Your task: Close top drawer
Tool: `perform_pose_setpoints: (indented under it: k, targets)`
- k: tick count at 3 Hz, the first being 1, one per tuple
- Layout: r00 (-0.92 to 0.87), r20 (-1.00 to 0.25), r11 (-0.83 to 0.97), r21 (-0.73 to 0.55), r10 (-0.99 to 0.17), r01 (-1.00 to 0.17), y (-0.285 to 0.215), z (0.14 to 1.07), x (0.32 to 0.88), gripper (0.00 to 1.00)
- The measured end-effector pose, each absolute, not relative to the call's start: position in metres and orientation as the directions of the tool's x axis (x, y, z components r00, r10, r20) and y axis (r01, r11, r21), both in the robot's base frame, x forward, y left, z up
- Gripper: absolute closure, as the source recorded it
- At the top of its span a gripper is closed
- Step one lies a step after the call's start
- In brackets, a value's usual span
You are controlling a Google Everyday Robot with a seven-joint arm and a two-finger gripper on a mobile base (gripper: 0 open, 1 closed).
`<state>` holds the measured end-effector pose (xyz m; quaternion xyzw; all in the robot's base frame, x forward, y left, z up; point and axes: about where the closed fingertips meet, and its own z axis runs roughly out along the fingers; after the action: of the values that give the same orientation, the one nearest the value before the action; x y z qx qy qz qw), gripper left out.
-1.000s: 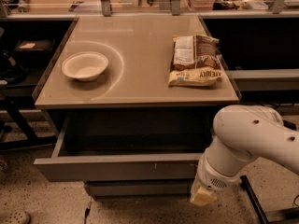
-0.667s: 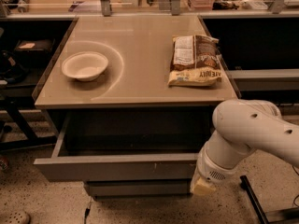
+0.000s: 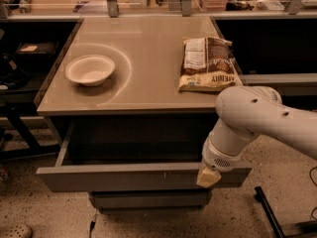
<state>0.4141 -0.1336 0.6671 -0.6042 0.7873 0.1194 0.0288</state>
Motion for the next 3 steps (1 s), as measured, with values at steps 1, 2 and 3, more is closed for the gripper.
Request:
perform_pose_setpoints:
  k: [1, 2, 3]
  targets:
    - [-0.266, -0.191, 0.240, 0.151, -0.945, -0.959, -0.1328, 0.6673, 0.4164, 0.82]
    - [-0.266, -0.191, 0.240, 0.151, -0.945, -0.959, -0.1328, 0.6673, 0.4164, 0.58]
    - [-0.266, -0.191, 0.240, 0.151, -0.945, -0.959, -0.1328, 0.6673, 0.4164, 0.36]
